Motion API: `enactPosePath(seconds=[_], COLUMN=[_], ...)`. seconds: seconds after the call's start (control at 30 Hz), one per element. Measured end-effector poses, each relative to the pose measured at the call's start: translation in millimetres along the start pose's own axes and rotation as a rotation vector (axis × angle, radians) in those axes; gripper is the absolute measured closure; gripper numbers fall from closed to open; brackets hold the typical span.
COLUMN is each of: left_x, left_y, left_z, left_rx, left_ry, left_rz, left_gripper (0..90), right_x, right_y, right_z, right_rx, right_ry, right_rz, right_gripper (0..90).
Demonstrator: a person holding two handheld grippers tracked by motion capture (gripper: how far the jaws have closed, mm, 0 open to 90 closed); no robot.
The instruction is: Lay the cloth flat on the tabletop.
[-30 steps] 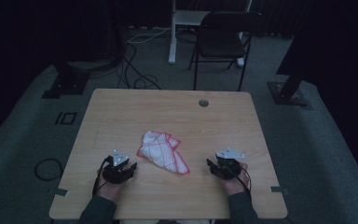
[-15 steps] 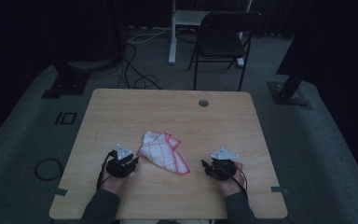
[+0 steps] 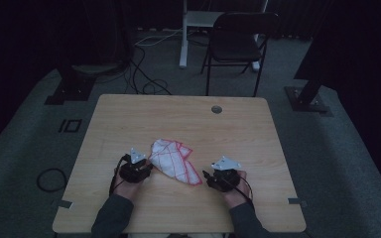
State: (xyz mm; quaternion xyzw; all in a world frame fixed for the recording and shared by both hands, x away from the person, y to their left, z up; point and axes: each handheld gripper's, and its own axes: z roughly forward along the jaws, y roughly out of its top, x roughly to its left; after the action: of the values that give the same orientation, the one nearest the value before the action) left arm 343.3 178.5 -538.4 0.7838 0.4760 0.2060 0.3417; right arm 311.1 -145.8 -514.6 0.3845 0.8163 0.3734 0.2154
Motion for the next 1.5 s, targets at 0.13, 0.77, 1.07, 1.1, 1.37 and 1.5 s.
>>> enactPosePath(seconds=[0.13,0.77,1.07,1.1,1.37,1.5], left_x=[1.2,1.0,-3.3,-3.3,-1.4,1.2], left_y=[0.8,2.1,5.6,6.5,8.9,8.4], left_z=[3.8,2.5,0.8,1.4,10.1,11.2], left_rx=[0.008,0.033,-0.005,-0.008,0.010,0.011], left_ry=[-0.011,-0.072,-0.047,-0.039,-0.026,-0.050], left_rz=[-0.004,-0.018,-0.003,0.001,-0.002,-0.022], left_gripper=[64.5,89.3,82.5,80.1,76.5,76.9], right_x=[2.2,18.5,17.9,17.5,17.7,18.2], right_y=[3.8,27.6,39.3,40.6,48.3,49.8], right_z=[2.2,25.1,45.5,48.7,61.9,71.6], right_rx=[-0.007,-0.026,-0.027,-0.022,-0.012,0.006], right_ry=[0.005,0.056,0.093,0.094,0.106,0.117], right_rz=[-0.001,-0.026,0.014,0.014,0.020,0.032], right_gripper=[52.5,57.8,57.3,57.1,53.2,52.3])
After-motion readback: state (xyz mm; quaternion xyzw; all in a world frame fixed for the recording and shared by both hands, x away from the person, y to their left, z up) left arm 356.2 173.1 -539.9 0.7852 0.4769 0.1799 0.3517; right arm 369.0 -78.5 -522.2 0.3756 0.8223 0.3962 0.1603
